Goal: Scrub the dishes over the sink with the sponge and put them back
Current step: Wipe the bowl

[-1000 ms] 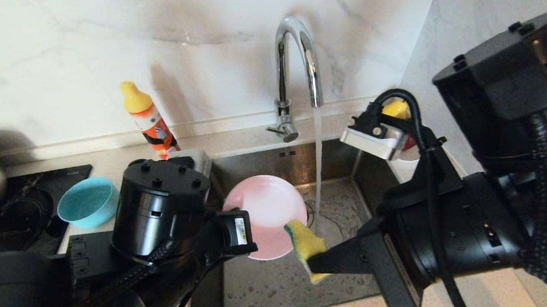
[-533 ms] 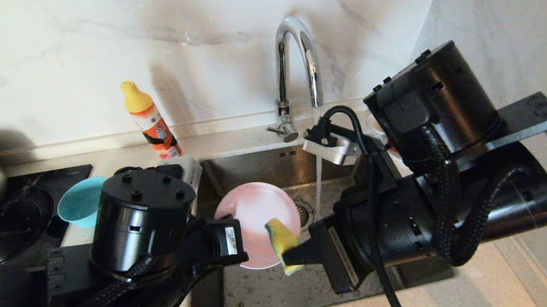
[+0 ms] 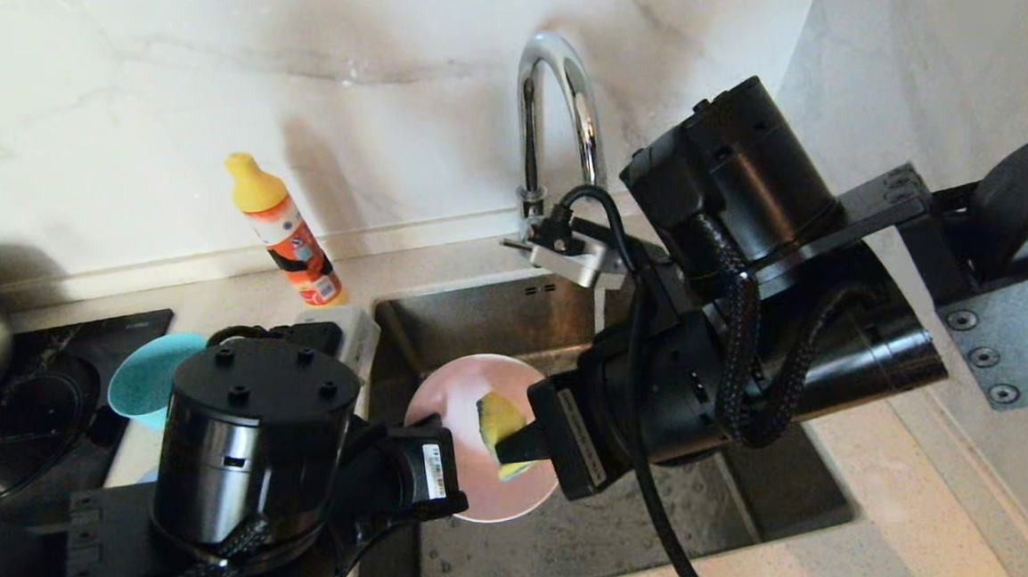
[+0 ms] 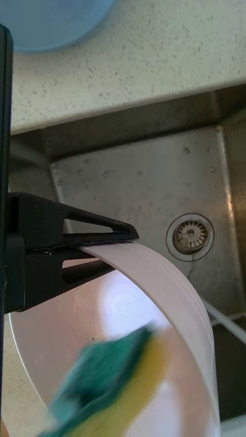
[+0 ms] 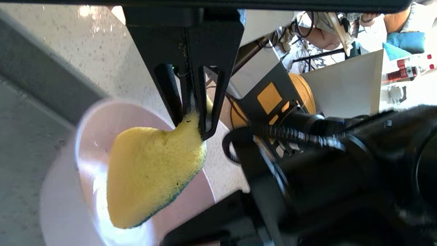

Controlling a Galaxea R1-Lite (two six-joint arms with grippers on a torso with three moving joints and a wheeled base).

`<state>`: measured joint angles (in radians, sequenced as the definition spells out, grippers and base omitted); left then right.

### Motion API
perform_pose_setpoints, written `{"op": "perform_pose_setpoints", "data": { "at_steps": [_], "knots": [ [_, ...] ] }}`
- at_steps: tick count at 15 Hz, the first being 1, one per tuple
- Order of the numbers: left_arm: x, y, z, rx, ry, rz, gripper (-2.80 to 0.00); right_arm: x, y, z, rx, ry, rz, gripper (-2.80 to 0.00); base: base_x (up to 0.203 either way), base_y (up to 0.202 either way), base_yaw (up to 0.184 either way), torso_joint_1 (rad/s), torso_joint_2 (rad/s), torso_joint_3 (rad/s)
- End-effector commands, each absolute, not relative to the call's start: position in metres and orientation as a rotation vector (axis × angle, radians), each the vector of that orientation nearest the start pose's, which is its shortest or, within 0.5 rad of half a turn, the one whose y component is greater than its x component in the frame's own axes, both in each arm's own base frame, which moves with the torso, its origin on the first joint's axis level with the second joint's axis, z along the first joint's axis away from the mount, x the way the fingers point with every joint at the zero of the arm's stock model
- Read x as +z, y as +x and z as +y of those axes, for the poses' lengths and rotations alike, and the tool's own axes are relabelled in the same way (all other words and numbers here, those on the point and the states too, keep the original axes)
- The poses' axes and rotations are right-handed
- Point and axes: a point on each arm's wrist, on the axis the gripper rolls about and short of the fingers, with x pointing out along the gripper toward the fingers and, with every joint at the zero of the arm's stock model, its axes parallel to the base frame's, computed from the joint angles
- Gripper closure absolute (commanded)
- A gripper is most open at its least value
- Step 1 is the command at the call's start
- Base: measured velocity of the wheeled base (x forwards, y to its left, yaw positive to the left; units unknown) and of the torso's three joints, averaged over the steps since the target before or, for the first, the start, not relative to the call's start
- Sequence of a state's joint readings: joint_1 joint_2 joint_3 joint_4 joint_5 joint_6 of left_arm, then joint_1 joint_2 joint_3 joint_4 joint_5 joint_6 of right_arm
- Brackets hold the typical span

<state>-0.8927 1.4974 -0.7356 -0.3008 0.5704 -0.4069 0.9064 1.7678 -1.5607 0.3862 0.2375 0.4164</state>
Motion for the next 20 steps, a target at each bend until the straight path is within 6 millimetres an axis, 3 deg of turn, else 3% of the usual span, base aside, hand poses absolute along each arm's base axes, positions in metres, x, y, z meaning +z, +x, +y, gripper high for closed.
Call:
{"op": "perform_pose_setpoints", "data": {
  "at_steps": [1,4,12,20],
  "knots": [
    [0.185,0.162,-0.184,-0.245,-0.086,0.4,0.0,0.27,0.209,0.269,0.947,0.156,0.817,0.0,0.0,0.0,0.0,0.0,0.0,0.0],
    [0.185,0.16,-0.184,-0.249,-0.089,0.397,0.0,0.273,0.22,0.268,0.93,0.17,0.798,0.0,0.0,0.0,0.0,0.0,0.0,0.0],
    [0.185,0.159,-0.181,-0.24,-0.103,0.39,0.0,0.287,0.211,0.246,0.899,0.172,0.802,0.0,0.0,0.0,0.0,0.0,0.0,0.0],
    [0.19,0.162,-0.181,-0.233,-0.121,0.371,0.0,0.264,0.202,0.248,0.885,0.126,0.905,0.0,0.0,0.0,0.0,0.0,0.0,0.0]
  ]
}}
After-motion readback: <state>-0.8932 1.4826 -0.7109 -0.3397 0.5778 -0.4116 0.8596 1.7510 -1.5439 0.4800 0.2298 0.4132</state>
